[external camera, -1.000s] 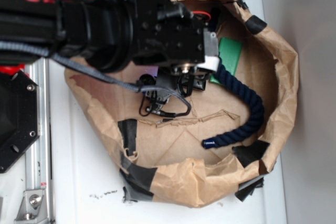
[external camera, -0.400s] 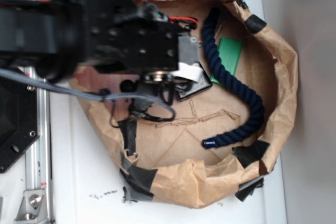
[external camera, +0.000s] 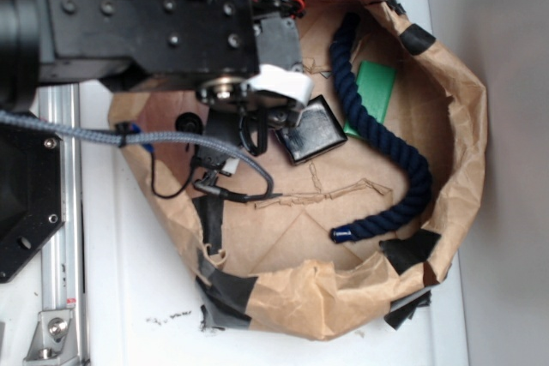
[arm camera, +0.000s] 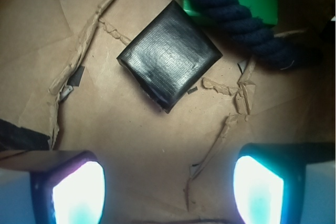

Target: Grab the black box.

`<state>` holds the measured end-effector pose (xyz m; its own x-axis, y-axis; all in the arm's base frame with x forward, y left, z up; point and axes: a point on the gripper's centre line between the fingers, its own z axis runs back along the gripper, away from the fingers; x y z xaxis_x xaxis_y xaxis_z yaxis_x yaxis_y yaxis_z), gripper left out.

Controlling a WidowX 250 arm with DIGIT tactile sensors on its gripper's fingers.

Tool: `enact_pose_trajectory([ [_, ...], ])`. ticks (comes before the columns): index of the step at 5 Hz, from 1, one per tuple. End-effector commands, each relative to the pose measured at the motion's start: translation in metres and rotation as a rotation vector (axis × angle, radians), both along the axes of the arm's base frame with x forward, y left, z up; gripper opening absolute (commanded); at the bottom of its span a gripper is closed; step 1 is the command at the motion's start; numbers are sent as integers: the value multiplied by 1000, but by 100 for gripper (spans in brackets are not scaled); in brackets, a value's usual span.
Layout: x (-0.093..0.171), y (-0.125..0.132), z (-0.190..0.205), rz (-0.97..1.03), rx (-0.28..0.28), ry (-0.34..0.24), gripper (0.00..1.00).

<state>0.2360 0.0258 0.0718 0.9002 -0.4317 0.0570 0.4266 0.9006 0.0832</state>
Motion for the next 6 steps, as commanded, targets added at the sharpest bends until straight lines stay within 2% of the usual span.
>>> enact_pose_trajectory([
  [1, 35, -14, 2, -91, 36, -131, 100],
  [2, 48, -18, -4, -83, 70, -133, 100],
  [3, 57, -21, -10, -102, 21, -106, 100],
  [4, 47, -25, -17, -251, 23, -41, 100],
  [5, 38, -21, -16, -501, -4, -24, 100],
  [6, 37, -19, -9, -590, 42, -29, 100],
])
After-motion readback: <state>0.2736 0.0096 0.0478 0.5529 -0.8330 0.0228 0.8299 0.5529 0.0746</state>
